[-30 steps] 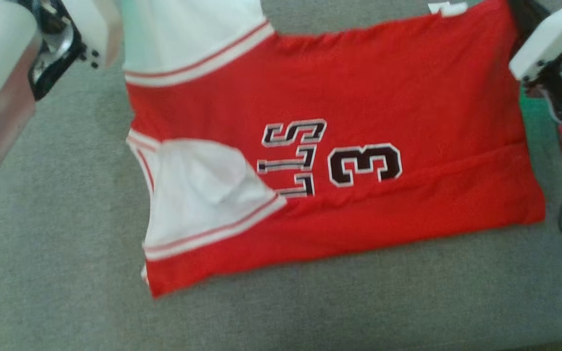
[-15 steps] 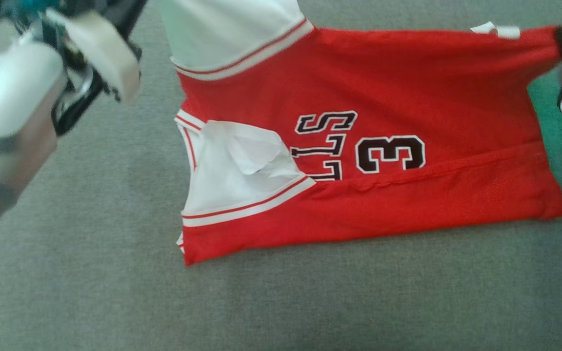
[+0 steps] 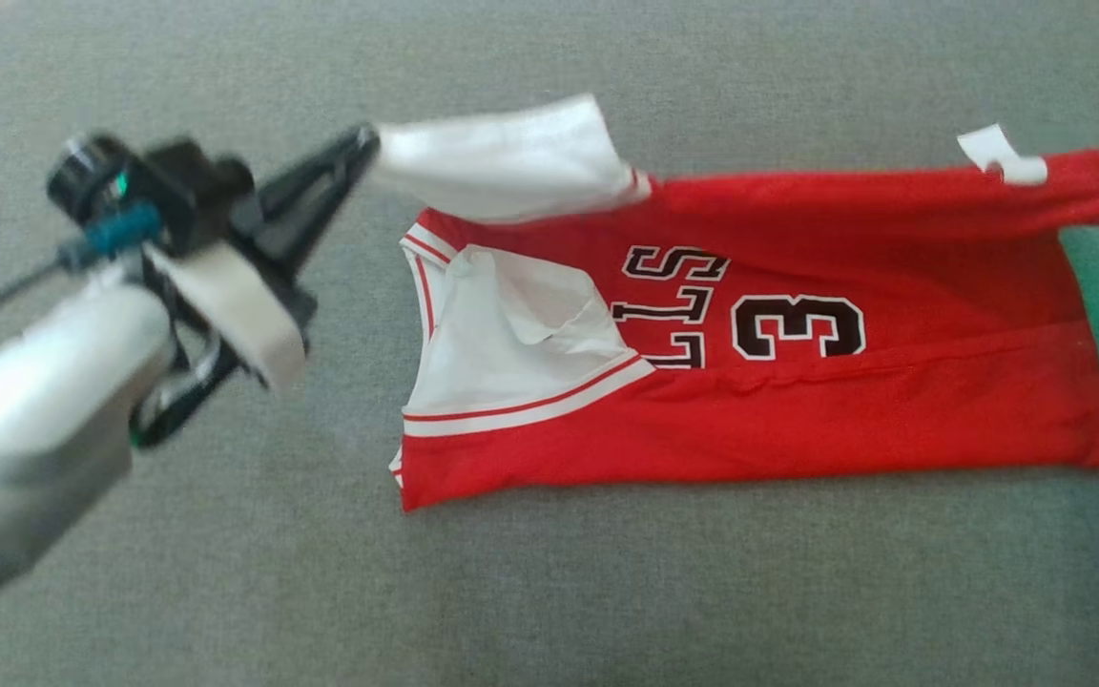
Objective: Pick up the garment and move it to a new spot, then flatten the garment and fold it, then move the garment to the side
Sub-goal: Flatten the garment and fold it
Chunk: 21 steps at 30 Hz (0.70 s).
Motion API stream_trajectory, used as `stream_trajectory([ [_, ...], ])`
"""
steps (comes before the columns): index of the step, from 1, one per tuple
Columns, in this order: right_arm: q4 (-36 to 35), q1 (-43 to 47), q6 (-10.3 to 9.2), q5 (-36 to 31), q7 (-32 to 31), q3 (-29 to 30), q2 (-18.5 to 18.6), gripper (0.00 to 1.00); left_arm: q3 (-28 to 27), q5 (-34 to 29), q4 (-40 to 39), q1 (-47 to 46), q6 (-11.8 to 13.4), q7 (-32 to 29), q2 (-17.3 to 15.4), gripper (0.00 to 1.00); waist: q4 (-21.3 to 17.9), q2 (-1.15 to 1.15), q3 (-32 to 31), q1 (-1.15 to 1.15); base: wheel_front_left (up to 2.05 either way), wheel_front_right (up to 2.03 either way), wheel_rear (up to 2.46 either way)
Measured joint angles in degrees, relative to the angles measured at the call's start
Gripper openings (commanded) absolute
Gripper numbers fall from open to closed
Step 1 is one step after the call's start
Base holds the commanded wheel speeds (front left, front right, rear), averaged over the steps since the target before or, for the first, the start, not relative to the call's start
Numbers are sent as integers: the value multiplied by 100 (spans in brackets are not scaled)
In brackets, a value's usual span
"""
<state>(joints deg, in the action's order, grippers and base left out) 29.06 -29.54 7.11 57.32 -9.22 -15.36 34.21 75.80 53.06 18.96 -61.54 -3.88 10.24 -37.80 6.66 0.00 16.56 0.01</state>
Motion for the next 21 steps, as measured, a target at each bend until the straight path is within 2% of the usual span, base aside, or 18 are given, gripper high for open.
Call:
stream_trajectory([
  [8,-568,1091,0,-127,23,532,-56,0,9,-3,-810,878,297,35,-325,0,46,0,-108,-1,0,0,0],
  [12,-829,1538,0,-232,20,793,-202,0,10,-11,-1039,1208,399,24,-426,0,39,0,-156,-1,0,0,0],
  [15,-1034,1846,0,-422,-25,1038,-374,0,9,-102,-1243,1583,635,-66,-512,0,-1,0,-177,-1,0,0,0],
  [21,-1266,2166,0,-703,-213,1367,-672,0,8,-158,-1300,2026,882,13,-479,0,-5,0,-156,-1,0,0,0],
])
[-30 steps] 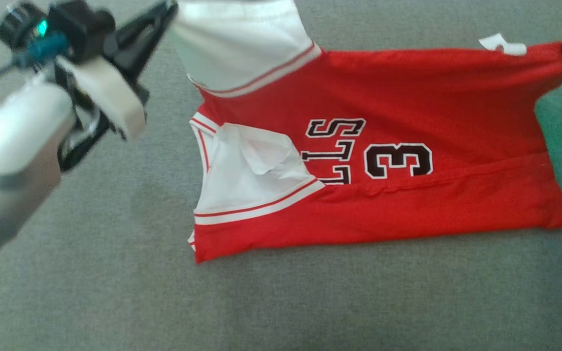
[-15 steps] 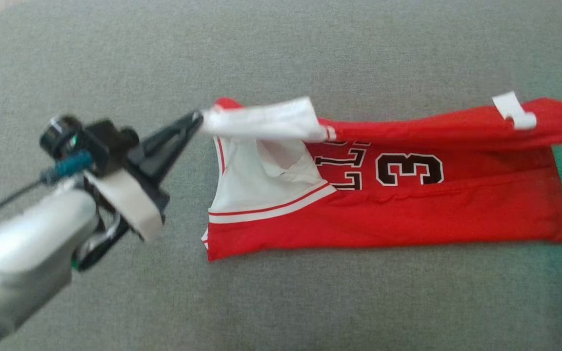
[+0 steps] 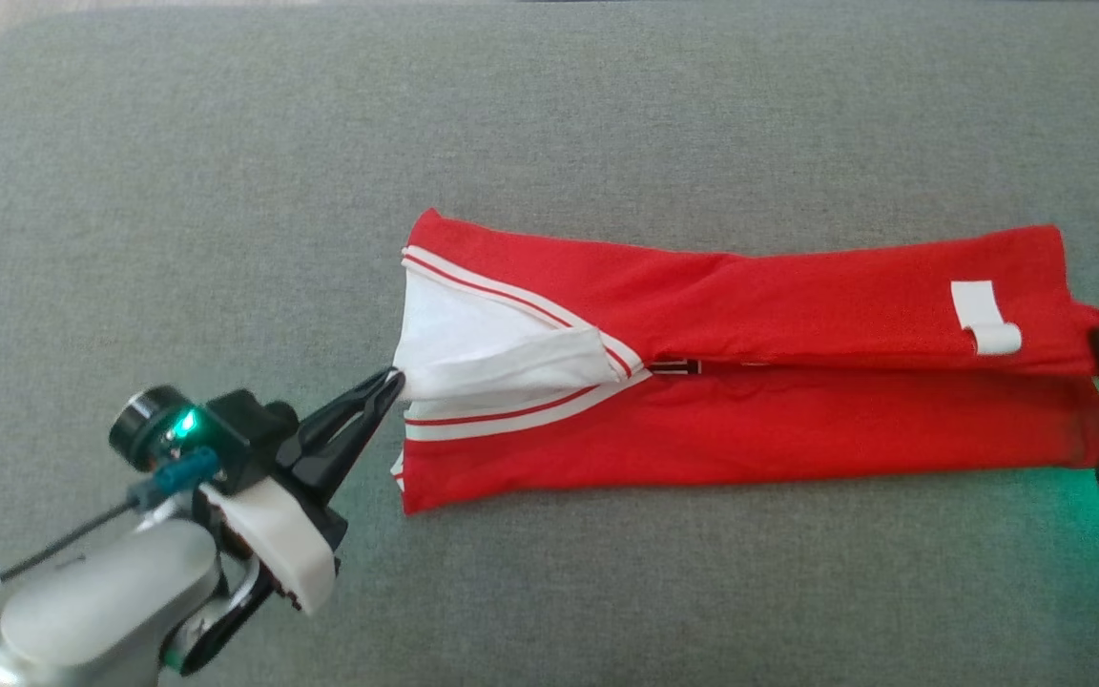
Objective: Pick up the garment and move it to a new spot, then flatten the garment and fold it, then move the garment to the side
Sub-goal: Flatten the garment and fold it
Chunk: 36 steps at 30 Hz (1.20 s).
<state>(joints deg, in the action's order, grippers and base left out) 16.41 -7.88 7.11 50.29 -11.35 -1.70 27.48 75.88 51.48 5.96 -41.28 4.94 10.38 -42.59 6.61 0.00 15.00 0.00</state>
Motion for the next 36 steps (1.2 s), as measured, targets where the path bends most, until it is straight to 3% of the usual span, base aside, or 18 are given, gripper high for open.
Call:
stream_trajectory([
  [10,20,203,0,-447,-47,432,-441,2,-166,157,296,415,145,291,352,0,11,0,75,0,0,0,0],
  [11,55,203,0,-479,-27,455,-489,22,-204,157,328,443,170,313,400,0,20,0,75,0,0,0,0],
  [12,90,203,0,-515,-14,479,-533,51,-259,157,347,477,200,343,446,18,28,0,69,0,0,0,0],
  [13,121,203,0,-560,32,493,-569,95,-353,157,370,525,226,359,503,73,33,0,60,0,0,0,0],
  [14,145,204,0,-605,71,514,-599,100,-442,157,397,575,276,386,565,100,37,0,44,-1,0,0,0],
  [17,176,236,0,-742,344,668,-727,100,-947,68,386,822,541,390,780,100,43,0,-40,0,0,0,0],
  [21,158,453,0,-932,710,945,-966,100,-2049,-554,156,1410,1015,392,1223,100,75,0,-205,0,0,0,0],
  [22,158,453,0,-932,710,945,-966,100,-2049,-554,156,1410,1015,392,1223,100,75,0,-205,0,0,0,0],
  [27,152,786,0,-1218,890,1177,-1325,100,-3207,-1686,-209,2536,1512,407,1864,100,153,0,-448,0,0,0,0],
  [31,278,810,0,-1454,879,1383,-1469,100,-3728,-2542,-477,3169,1678,408,2317,100,298,0,-602,0,0,0,0],
  [36,810,558,0,-1851,672,1839,-1557,100,-4028,-3323,-680,3621,1631,408,2720,100,507,0,-744,0,0,0,0],
])
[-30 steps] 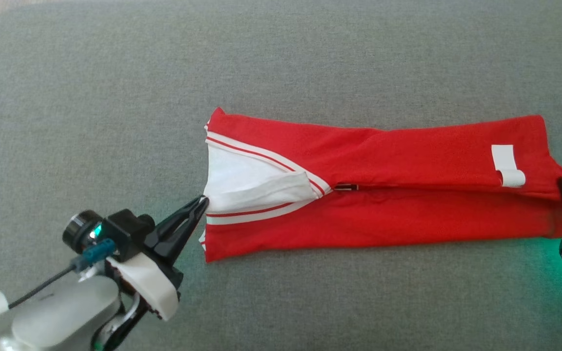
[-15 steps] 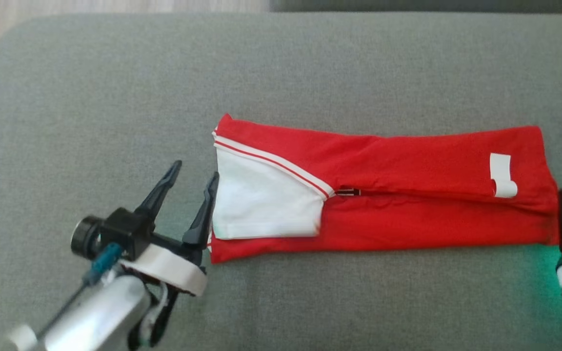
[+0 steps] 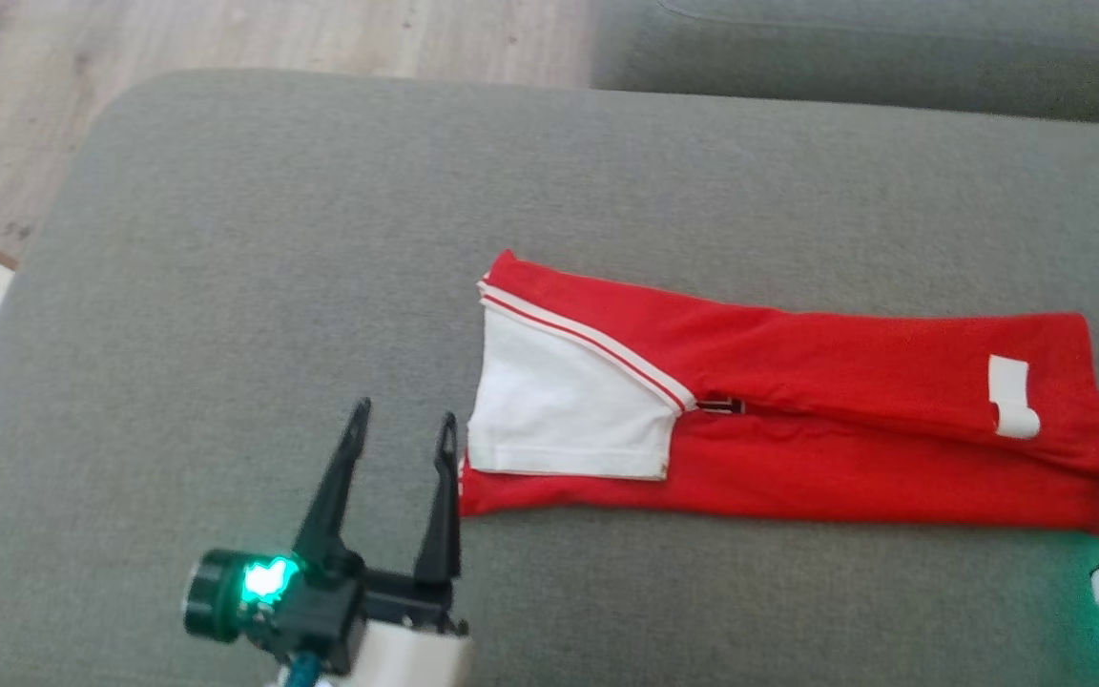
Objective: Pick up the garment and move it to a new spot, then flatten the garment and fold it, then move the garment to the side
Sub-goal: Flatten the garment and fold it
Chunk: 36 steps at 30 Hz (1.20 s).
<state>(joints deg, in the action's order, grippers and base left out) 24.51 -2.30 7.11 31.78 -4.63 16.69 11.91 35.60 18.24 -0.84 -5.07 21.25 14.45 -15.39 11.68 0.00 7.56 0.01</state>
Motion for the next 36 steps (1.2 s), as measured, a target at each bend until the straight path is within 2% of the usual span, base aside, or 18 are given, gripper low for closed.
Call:
stream_trajectory([
  [7,925,-382,0,-517,-396,369,-18,100,-180,-490,-27,375,-286,1,303,100,248,0,-136,0,0,0,0],
  [8,1033,-415,0,-527,-475,394,-21,96,-231,-530,-26,400,-331,1,325,100,264,0,-150,0,0,0,0],
  [9,1088,-448,0,-506,-546,402,-22,72,-254,-566,-26,412,-376,1,342,100,276,0,-162,0,0,0,0],
  [11,1163,-532,0,-495,-662,374,-20,0,-303,-643,-23,437,-448,1,386,100,285,0,-185,0,0,0,0],
  [19,984,-478,0,-209,-555,41,48,0,-573,-902,23,554,-717,1,528,100,171,0,-285,-1,0,0,0],
  [25,460,-304,0,-5,-444,196,485,0,-641,-1040,85,684,-872,1,602,100,47,0,-419,-1,0,0,0],
  [27,120,-292,0,115,-448,192,516,0,-673,-1076,99,688,-922,1,637,100,12,0,-471,-1,0,0,0],
  [31,-719,-312,0,201,-566,-60,448,0,-746,-1123,140,790,-1037,1,677,100,-15,0,-570,0,0,0,0],
  [32,-1132,-325,0,198,-625,-249,321,0,-749,-1160,192,818,-1104,1,687,100,17,0,-601,0,0,0,0],
  [36,-1822,-431,0,120,-840,-806,-60,0,-760,-1177,231,818,-1211,1,758,100,142,0,-615,0,0,0,0],
])
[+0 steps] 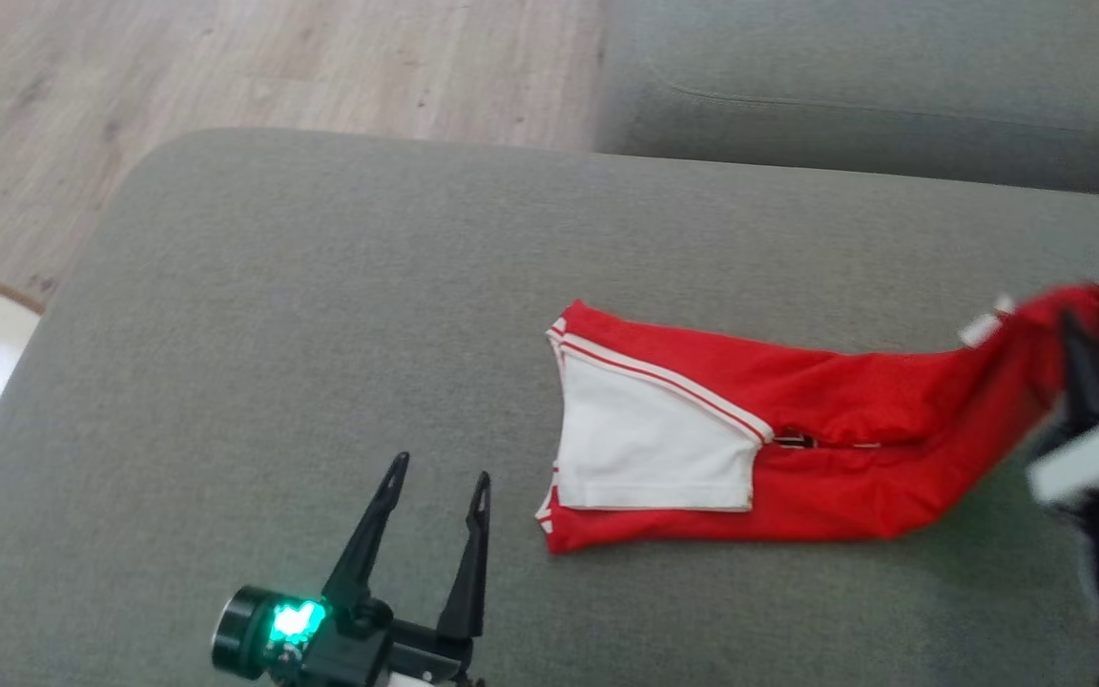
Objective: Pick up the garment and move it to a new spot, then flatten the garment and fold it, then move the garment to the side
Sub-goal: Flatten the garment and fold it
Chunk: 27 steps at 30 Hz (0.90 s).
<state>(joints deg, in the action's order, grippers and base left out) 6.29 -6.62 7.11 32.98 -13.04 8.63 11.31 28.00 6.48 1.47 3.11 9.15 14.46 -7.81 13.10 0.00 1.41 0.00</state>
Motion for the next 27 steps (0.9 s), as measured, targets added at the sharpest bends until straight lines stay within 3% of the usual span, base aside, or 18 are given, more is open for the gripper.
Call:
stream_trajectory([
  [4,-307,-428,0,-29,-290,-898,-285,0,-4,-53,53,-1,-96,0,88,100,206,0,31,0,0,0,0],
  [14,170,-711,0,92,-573,-2850,-379,0,-24,-59,135,-36,-211,0,244,100,584,0,111,0,0,0,0],
  [24,1020,-698,0,234,-374,-3560,-545,0,-53,-97,136,-36,-261,-1,327,100,671,0,181,0,0,0,0],
  [25,1103,-699,0,245,-323,-3589,-563,24,-64,-122,136,-37,-261,0,333,100,665,0,182,0,0,0,0],
  [26,1184,-700,0,281,-288,-3601,-579,100,-75,-132,136,-37,-261,0,338,100,655,0,181,0,0,0,0],
  [27,1259,-703,0,303,-216,-3605,-597,100,-93,-142,136,-37,-261,0,346,100,641,0,179,0,0,0,0],
])
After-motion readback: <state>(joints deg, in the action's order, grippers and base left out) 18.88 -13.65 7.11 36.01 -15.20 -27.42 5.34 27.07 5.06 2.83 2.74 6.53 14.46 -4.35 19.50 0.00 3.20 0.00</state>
